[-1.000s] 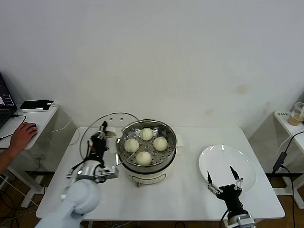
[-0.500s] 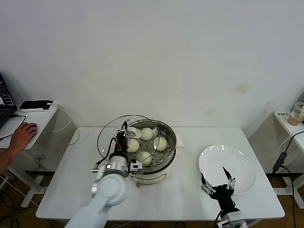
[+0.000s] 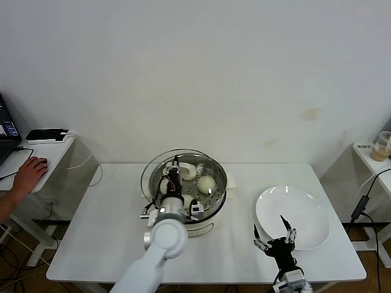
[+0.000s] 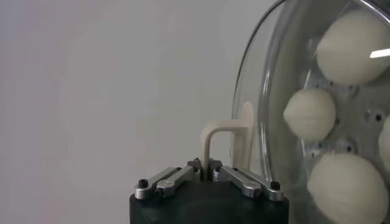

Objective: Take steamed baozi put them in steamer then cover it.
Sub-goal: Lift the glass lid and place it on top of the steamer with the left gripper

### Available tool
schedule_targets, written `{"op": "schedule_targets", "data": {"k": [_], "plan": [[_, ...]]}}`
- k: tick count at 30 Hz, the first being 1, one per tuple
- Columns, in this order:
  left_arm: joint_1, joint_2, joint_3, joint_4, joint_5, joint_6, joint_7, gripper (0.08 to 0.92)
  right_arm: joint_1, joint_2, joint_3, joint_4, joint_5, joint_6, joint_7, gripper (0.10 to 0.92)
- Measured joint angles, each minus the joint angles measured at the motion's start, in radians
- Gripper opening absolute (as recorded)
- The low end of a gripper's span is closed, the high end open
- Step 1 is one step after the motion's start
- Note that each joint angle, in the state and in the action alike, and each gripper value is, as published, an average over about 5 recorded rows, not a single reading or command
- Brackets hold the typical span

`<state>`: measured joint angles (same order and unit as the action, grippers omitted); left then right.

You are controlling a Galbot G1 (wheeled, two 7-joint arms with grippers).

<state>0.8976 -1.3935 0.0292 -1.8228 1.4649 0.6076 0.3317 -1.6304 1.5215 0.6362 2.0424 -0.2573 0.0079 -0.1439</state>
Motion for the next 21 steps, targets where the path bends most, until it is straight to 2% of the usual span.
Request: {"op": "schedule_targets", "data": {"k": [6,21], "plan": [[-0.015,-0.040,0.015,0.034,0.021,0.001,0.005,0.141,-0.003,0.002,-0.002,-0.003,-0.010,-0.002,0.000,0.823],[-0.021,-0.079,0.016,0.097,0.054,-0.002,0.002,0.141,-0.004,0.000,-0.010,-0.007,-0.017,0.005,-0.004,0.823]]}}
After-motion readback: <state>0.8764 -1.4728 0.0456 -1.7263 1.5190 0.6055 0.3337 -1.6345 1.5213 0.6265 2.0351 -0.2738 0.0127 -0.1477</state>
